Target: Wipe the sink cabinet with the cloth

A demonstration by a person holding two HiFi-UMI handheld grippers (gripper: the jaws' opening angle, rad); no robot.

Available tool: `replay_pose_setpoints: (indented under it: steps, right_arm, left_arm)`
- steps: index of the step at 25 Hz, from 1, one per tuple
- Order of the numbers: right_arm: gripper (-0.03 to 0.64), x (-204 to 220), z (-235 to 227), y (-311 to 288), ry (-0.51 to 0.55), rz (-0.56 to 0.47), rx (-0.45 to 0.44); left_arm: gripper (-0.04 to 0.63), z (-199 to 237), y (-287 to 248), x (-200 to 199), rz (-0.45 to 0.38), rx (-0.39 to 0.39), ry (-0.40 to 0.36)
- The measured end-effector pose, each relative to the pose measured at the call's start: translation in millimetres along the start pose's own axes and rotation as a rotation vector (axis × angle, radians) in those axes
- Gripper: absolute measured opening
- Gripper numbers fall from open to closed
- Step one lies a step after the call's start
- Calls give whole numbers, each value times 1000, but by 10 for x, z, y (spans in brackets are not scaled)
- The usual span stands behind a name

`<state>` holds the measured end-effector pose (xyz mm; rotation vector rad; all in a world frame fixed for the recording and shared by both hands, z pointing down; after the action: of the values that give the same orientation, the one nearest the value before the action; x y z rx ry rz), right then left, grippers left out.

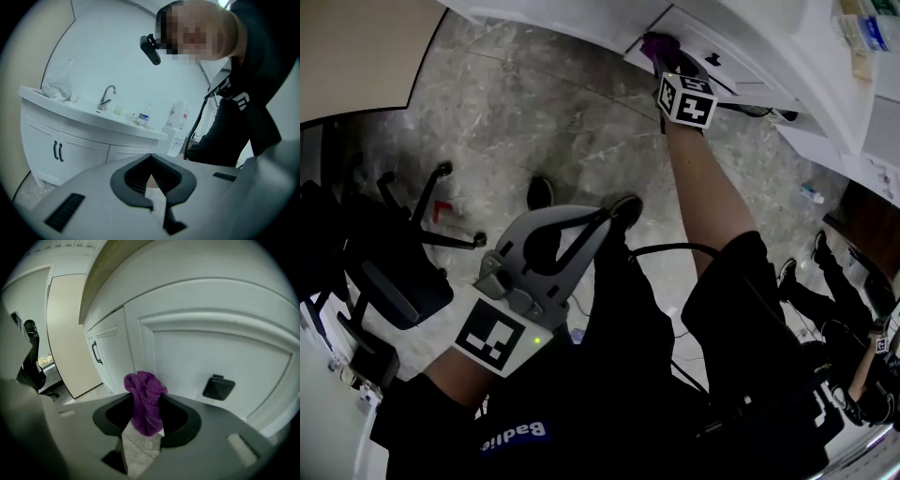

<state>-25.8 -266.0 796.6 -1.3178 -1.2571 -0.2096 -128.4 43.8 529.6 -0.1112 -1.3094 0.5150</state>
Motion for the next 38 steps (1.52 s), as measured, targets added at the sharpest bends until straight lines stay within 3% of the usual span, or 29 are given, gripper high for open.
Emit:
replay_pose_setpoints:
  steps: [4, 9, 15, 18, 21, 27, 32, 38]
  right_arm:
    - [160, 204, -390, 238, -17, 21, 55]
    - [160, 421, -798, 623, 52, 60, 106]
    - [160, 606, -1220, 1126, -7, 52, 190]
    - [160, 625, -1316, 1361, 1, 61, 219]
    - [160, 622, -1349, 1633, -60, 52, 256]
    - [160, 194, -922, 2291, -92, -29, 241]
    - [160, -9, -52, 3101, -141, -76, 183]
    - [160, -448, 899, 4068, -102, -94, 106]
  left_arm:
    - [2, -94, -200, -23, 7, 28, -42]
    - [2, -297, -453, -74, 36, 79, -116]
    - [2, -578, -652, -131, 62, 136, -155]
    - [2, -725, -697, -200, 58, 174, -183]
    - [2, -858, -654, -306, 61, 204, -200]
    - [2, -1018, -348, -752, 22, 238, -226]
    - [2, -1156, 101, -1247, -9, 253, -191]
    - [2, -1303, 563, -1860, -80, 300, -131]
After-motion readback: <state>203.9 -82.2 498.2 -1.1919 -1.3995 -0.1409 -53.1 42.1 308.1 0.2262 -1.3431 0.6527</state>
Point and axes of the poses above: the fingertips, and each gripper's own axes: y backward along the fingers, z to its left, x out of its underside, the point moved 9 cm from there along y, backward along the fingers, and after that the axes turned 13 degrees about -x, right-handed, at the moved point
